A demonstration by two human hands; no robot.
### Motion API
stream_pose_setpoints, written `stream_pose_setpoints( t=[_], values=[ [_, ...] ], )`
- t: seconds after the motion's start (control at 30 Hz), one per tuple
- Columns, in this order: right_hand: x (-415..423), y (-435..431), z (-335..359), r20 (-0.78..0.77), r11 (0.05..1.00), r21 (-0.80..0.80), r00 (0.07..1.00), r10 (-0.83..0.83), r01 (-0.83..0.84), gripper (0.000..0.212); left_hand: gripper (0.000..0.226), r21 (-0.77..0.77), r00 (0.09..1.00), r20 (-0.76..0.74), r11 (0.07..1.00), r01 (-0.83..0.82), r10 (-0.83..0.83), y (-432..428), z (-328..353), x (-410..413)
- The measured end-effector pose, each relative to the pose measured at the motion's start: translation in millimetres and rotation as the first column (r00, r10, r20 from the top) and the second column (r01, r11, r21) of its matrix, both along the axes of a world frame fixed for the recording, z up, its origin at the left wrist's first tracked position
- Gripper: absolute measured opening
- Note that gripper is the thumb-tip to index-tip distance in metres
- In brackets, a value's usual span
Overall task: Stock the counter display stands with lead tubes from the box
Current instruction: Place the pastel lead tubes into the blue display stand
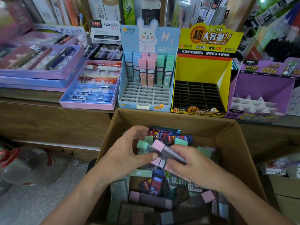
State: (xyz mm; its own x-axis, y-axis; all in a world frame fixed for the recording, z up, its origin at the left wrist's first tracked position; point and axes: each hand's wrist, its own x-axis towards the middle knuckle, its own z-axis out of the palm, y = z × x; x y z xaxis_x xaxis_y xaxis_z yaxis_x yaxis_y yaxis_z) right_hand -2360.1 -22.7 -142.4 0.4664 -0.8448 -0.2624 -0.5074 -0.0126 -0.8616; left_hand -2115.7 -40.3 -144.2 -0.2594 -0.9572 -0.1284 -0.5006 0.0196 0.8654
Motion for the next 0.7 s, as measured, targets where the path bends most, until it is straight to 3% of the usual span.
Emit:
stream_pose_setpoints(
  t=[0.13,0.23,0.33,0.43,0.53,0.7],
  values=[
    [4,-3,1,0.217,0.978,0.133,0.958,-0.187,0.161,0.020,0.079,0.186,0.954,-0.273,0.980,-0.075,0.125,1,6,-6],
    [10,-3,-2,0.298,0.952,0.214,0.913,-0.278,0.220,0.021,0.059,0.376,0.910,-0.406,0.923,0.085,0.082,5,14,-16],
    [19,-2,-2,0.404,0.933,0.282,0.854,-0.326,0.223,0.024,0.043,0.518,0.840,-0.518,0.841,0.156,0.164,5,20,-28],
    [25,-3,0,0.488,0.918,0.340,0.796,-0.357,0.203,0.029,0.019,0.598,0.790,-0.544,0.791,0.130,0.282,3,22,-41],
    [26,-5,-2,0.507,0.900,0.393,0.772,-0.384,0.190,0.032,0.026,0.627,0.766,-0.538,0.775,0.084,0.352,4,19,-48],
    [22,-8,-3,0.479,0.923,0.343,0.813,-0.331,0.174,0.033,0.026,0.636,0.665,-0.614,0.766,0.098,0.425,0,17,-48]
  ],
)
